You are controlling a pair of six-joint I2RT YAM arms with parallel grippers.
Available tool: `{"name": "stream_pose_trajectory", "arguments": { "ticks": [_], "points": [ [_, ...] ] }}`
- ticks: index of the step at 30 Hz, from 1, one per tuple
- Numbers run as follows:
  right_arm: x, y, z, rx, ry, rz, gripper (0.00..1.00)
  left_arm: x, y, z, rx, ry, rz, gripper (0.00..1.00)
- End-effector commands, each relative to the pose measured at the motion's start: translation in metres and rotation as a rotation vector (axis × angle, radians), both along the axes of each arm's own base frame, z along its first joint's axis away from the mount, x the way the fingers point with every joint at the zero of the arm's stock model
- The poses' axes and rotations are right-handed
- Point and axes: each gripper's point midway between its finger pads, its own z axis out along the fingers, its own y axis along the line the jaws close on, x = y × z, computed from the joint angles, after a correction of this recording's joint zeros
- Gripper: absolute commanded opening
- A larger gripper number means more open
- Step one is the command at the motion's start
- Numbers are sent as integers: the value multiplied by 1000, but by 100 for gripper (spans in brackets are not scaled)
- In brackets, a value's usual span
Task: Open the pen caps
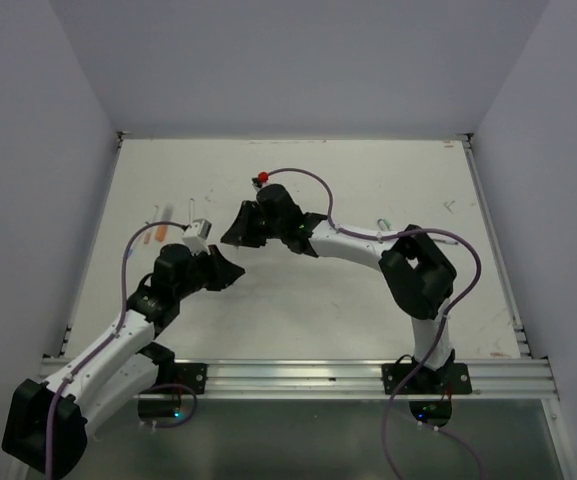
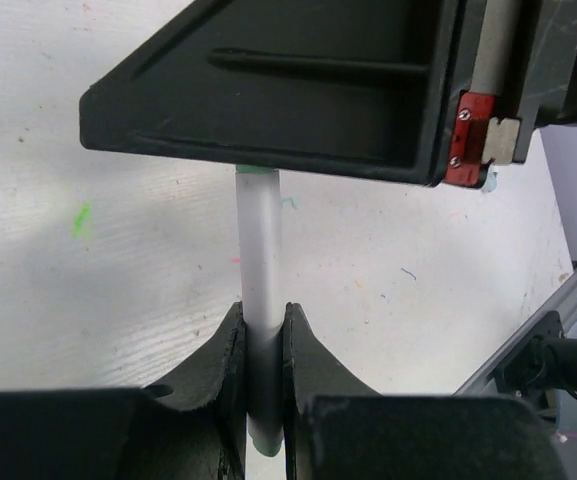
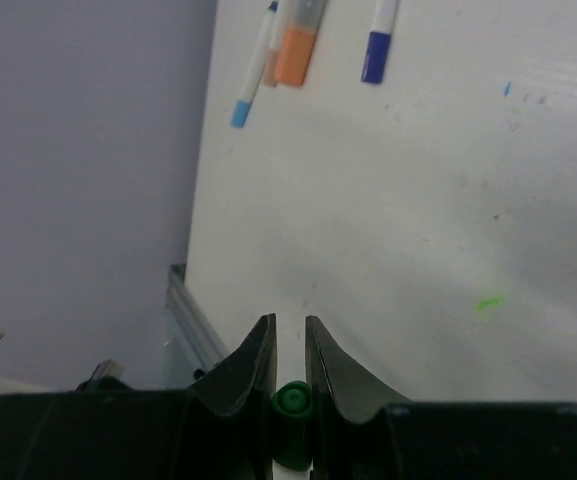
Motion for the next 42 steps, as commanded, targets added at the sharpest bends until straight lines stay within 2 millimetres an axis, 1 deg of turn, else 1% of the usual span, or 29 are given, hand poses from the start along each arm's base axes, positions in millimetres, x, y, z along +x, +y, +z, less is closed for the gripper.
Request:
{"name": "stream_pose_trajectory", "arguments": {
  "ticks": [1,2,3,5,8,11,12,14,15,16,17,18,19,20,21,23,24,25,26,27,29,30,31,32,34,35,38,40,42],
  "points": [
    [22,8,78,440,-165,115,0,-38,-42,37,-236,-66,-275,0],
    [15,8,84,488,-167,156,0,-43,-44,40,-270,-69,-293,0],
    [14,9,101,564,-193,168,0,-50,-47,42,-306,-85,-328,0],
    [14,7,96,614,-178,172,0,-58,-50,49,-364,-80,-352,0],
    [9,8,108,742,-176,219,0,-71,-52,56,-421,-96,-404,0],
    [7,6,109,770,-175,244,0,-81,-53,62,-451,-103,-446,0],
    [9,5,107,755,-174,237,0,-79,-51,59,-427,-89,-428,0],
    [22,0,97,709,-163,169,0,-69,-44,51,-356,-78,-351,0],
    [27,-2,77,582,-132,130,0,-60,-39,55,-303,-84,-298,0],
    [32,-3,63,488,-123,91,0,-52,-18,19,-150,12,-174,0],
    [51,-7,57,389,-150,-6,0,-48,-9,8,-88,40,-127,0],
    [51,-24,11,146,-96,-51,0,-47,-3,-1,-57,64,-94,0],
    [58,-27,18,64,-119,-94,0,-46,-9,5,-96,52,-106,0],
    [71,-44,6,-53,-133,-190,0,-45,-10,5,-107,52,-100,0],
    [64,-59,-13,-167,-102,-184,0,-43,-11,8,-125,50,-91,0],
    [71,-79,-17,-256,-124,-259,0,-41,-12,8,-130,55,-87,0],
    [66,-93,-29,-338,-107,-261,0,-38,-13,10,-129,52,-85,0],
    [67,-101,-29,-380,-115,-275,0,-36,-12,9,-116,55,-78,0],
    [66,-108,-33,-422,-115,-275,0,-34,-10,0,-91,88,-64,0],
    [62,-119,-40,-486,-112,-268,0,-30,-8,-1,-72,98,-42,0],
    [58,-129,-47,-541,-104,-263,0,-25,-7,-12,-44,139,-26,0],
    [56,-136,-53,-575,-95,-257,0,-21,-8,-11,-39,142,-18,0],
    [55,-139,-57,-589,-89,-251,0,-19,-10,-13,-40,153,-21,0],
    [53,-141,-63,-603,-80,-243,0,-18,-11,-23,-28,189,-21,0],
    [53,-141,-69,-608,-72,-226,0,-13,-18,-24,-28,193,-24,0],
    [52,-141,-71,-610,-68,-222,0,-13,-20,-32,-16,216,-28,1],
    [53,-140,-76,-616,-66,-217,0,-12,-35,-35,-23,213,-49,3],
    [55,-141,-80,-624,-65,-220,0,-17,-43,-38,-20,216,-63,7],
    [54,-143,-84,-632,-56,-222,0,-23,-49,-46,-21,231,-77,8]
  ]
}}
